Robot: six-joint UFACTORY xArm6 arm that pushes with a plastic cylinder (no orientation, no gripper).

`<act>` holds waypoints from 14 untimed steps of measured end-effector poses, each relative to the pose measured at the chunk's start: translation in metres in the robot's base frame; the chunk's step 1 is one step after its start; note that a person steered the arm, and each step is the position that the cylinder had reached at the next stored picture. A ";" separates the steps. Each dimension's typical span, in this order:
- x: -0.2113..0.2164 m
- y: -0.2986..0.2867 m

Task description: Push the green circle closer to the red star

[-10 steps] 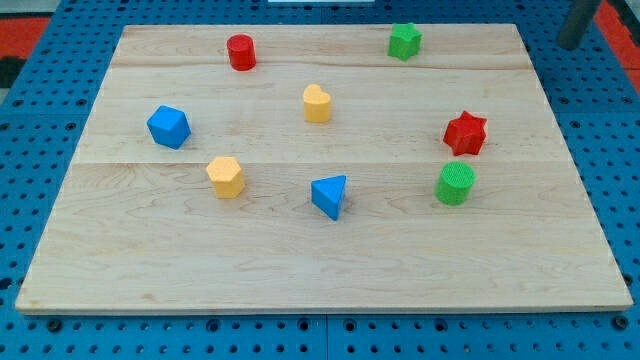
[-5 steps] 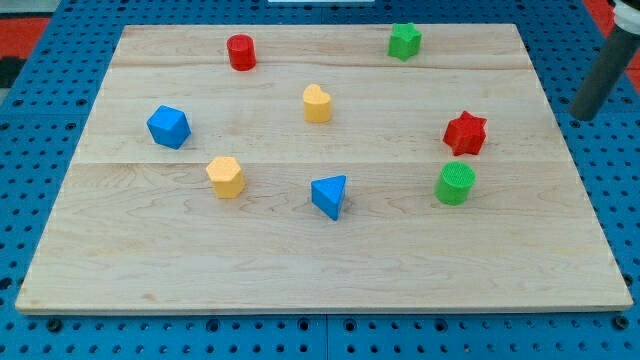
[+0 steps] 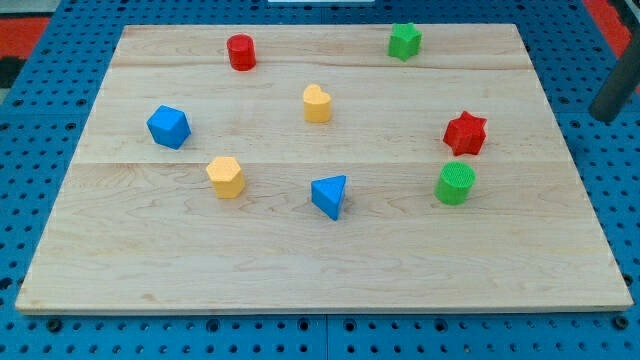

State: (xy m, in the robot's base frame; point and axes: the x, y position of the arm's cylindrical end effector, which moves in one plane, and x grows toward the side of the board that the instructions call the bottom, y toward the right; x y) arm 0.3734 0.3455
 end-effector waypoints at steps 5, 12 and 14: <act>0.063 -0.086; 0.073 -0.269; 0.050 -0.299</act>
State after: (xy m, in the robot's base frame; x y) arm 0.4235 0.0470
